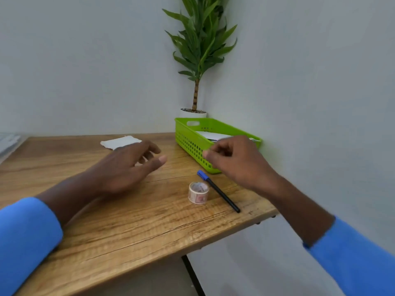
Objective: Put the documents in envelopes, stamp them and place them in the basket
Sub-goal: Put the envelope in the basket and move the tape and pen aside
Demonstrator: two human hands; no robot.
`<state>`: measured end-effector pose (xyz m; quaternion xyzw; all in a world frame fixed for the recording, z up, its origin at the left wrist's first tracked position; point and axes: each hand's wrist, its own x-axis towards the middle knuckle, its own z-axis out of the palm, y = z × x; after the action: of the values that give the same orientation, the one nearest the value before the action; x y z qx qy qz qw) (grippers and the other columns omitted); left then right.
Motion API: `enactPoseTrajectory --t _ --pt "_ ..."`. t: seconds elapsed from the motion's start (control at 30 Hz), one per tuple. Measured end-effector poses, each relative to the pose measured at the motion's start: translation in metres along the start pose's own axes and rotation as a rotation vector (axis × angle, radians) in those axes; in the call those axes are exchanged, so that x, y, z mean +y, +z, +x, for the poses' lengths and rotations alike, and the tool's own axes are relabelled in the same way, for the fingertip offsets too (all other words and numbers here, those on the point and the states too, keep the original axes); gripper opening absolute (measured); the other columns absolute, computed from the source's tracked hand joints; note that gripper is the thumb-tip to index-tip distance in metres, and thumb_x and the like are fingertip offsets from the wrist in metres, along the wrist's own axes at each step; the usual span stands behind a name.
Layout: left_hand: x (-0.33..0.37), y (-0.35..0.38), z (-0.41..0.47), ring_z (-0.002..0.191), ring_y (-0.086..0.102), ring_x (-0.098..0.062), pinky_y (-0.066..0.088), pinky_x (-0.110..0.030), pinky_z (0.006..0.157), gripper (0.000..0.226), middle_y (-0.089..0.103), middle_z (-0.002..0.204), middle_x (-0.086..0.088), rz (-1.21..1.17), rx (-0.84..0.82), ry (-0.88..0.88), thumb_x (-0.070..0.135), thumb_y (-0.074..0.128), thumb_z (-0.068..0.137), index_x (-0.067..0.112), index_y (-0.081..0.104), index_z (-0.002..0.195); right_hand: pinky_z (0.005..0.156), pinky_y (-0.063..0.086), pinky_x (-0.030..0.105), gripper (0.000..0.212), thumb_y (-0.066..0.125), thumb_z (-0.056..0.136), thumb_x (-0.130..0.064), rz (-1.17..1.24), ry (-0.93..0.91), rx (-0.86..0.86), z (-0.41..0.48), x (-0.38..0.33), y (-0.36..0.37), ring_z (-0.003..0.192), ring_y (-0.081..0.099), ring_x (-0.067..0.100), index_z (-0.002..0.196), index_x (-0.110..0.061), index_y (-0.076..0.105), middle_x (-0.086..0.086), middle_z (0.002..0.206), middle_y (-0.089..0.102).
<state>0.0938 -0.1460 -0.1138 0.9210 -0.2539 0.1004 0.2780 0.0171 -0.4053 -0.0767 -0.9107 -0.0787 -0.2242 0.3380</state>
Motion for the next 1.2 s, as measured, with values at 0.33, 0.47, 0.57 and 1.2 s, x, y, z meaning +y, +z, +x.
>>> enactPoseTrajectory --t 0.33,0.47,0.57,1.2 --pt "-0.047 -0.007 -0.005 0.156 0.018 -0.027 0.018 -0.059 0.121 0.107 0.02 0.169 -0.007 0.432 -0.122 -0.6 0.091 0.021 0.082 0.018 0.025 0.16 0.07 0.054 0.029 0.044 0.073 0.088 -0.034 -0.239 -0.149 -0.518 0.155 -0.067 0.139 0.093 0.063 0.018 0.126 -0.015 0.064 0.007 0.123 0.064" --pt "-0.047 -0.007 -0.001 0.157 0.013 -0.028 0.013 -0.061 0.122 0.106 0.017 0.17 -0.008 0.418 -0.142 -0.588 0.089 0.024 0.083 0.017 0.022 0.161 0.1 0.042 0.035 0.067 0.062 0.095 -0.046 -0.502 -0.261 -0.613 0.174 -0.071 0.188 0.132 0.048 0.027 0.149 -0.012 0.041 0.009 0.15 0.047" --pt "-0.047 -0.008 0.002 0.157 0.014 -0.03 0.015 -0.064 0.121 0.104 0.019 0.169 -0.009 0.413 -0.153 -0.592 0.088 0.029 0.084 0.017 0.028 0.159 0.093 0.048 0.037 0.061 0.058 0.095 -0.05 -0.599 -0.309 -0.567 0.187 -0.068 0.201 0.121 0.055 0.027 0.142 -0.013 0.047 0.01 0.14 0.055" --pt "0.003 0.019 0.005 0.155 0.02 -0.021 0.024 -0.052 0.122 0.081 0.02 0.169 0.006 0.257 -0.192 -0.015 0.084 0.043 0.085 0.041 0.036 0.153 0.052 0.048 0.02 0.013 0.068 0.092 -0.015 0.076 -0.218 -0.088 0.063 -0.058 0.009 0.051 0.065 0.011 0.099 -0.02 0.078 0.002 0.067 0.075"
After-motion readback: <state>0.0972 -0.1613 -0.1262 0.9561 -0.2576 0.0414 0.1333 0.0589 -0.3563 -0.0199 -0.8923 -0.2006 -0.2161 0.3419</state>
